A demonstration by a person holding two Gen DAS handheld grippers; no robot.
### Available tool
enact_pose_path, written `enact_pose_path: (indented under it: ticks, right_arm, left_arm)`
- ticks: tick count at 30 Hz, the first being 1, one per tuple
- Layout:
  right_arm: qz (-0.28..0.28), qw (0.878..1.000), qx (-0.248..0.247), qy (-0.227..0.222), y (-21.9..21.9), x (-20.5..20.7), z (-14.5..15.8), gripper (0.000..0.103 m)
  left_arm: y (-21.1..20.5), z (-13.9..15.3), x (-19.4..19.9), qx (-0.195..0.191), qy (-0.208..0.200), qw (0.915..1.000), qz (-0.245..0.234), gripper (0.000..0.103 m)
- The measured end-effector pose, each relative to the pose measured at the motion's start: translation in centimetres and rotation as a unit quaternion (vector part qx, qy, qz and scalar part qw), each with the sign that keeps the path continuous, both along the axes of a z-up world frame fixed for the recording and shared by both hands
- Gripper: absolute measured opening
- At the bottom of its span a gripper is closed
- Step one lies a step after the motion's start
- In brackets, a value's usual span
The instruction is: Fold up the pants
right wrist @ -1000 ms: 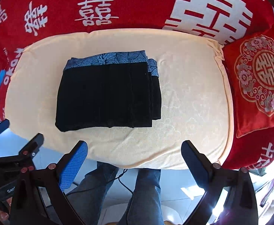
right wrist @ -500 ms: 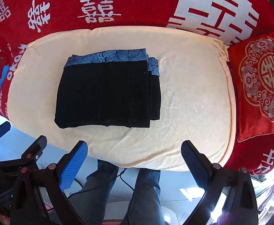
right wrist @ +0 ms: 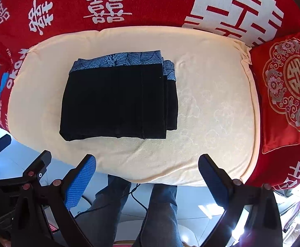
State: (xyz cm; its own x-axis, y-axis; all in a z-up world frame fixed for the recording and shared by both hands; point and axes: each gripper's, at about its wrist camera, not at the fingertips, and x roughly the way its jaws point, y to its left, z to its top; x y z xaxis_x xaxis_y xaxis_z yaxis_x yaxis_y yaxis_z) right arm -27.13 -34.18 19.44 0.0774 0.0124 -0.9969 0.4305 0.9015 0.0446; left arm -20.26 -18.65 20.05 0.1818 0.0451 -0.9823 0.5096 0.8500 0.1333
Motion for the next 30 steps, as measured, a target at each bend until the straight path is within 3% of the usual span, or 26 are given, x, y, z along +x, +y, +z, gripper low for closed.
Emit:
enact_pose_path:
  ticks: [30]
  right_arm:
    - [0.002, 1.000, 0.001, 0.007, -0.09, 0.26, -0.53, 0.100]
  left_arm:
    - [0.21, -0.36, 0.06, -0.011, 0.005, 0.9997, -0.022, 0.103]
